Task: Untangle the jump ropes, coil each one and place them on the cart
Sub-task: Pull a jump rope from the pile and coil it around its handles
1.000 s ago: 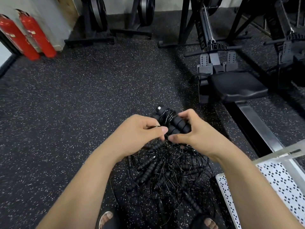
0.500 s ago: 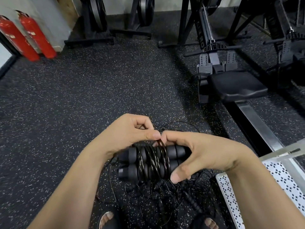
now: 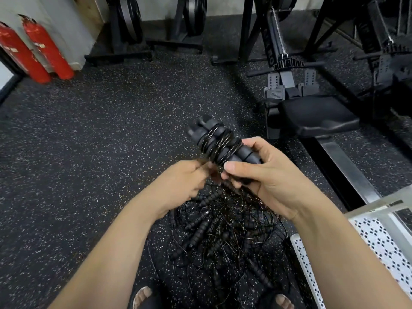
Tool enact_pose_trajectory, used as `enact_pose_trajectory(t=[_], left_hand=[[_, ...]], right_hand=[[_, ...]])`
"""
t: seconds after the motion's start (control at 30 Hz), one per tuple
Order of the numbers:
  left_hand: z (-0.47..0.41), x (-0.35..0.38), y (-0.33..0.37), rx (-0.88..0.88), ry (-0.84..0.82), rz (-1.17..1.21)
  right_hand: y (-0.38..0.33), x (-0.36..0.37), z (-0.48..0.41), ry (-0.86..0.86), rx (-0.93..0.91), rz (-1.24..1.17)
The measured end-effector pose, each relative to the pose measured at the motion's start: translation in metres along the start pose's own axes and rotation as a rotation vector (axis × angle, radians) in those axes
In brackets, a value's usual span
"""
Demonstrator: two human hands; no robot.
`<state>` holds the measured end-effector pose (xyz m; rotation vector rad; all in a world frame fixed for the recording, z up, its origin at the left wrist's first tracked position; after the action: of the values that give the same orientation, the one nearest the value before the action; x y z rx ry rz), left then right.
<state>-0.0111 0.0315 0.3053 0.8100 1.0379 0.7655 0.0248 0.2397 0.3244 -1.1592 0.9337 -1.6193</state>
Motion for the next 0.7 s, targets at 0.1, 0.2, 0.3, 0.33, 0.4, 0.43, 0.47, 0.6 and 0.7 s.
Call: enact_pose_trajectory(t=[0.1, 0.2, 0.3, 0.33, 0.4, 0.43, 0.47, 0.6, 0.7], left_hand=[[0.004, 0.001, 0.004, 0.064, -0.026, -0.179], [0.009, 0.005, 0.01, 0.115, -0.067, -0.275], [0.011, 0.003, 0.014, 0.141, -0.061, -0.283], [0.011, 0.001, 0.014, 0.148, -0.051, -0.278], [0.012, -0.004, 0.015, 0.169, -0.023, -0.278], [0.013, -0.006, 0.015, 0.181, -0.008, -0.276], [0.013, -0.008, 0.014, 0.19, 0.005, -0.268], [0.011, -0.016, 0.012, 0.202, 0.036, -0.212], [0.01, -0.019, 0.011, 0.183, 0.017, -0.157]], right_hand=[[0.009, -0.006, -0.008, 0.182, -0.09, 0.133], [0.016, -0.015, -0.013, 0.325, -0.167, 0.421], [0.021, -0.022, -0.018, 0.289, -0.168, 0.675], [0.024, -0.023, -0.019, 0.252, -0.162, 0.734], [0.028, -0.024, -0.02, 0.168, -0.156, 0.838], [0.03, -0.024, -0.02, 0.117, -0.154, 0.88], [0.03, -0.022, -0.019, 0.069, -0.154, 0.915], [0.024, -0.013, -0.01, -0.109, -0.062, 0.944], [0.019, -0.007, -0.002, -0.249, 0.033, 0.941]])
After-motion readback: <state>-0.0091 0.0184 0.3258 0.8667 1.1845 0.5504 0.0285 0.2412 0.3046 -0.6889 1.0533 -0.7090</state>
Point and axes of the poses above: each hand's wrist, its own z-axis away from the middle knuckle, its own x-axis out of the palm, y = z × x, the point moved 1 cm from there along -z, towards the middle knuckle, and after that the axes turned 14 degrees about y, right-handed, at the moved point
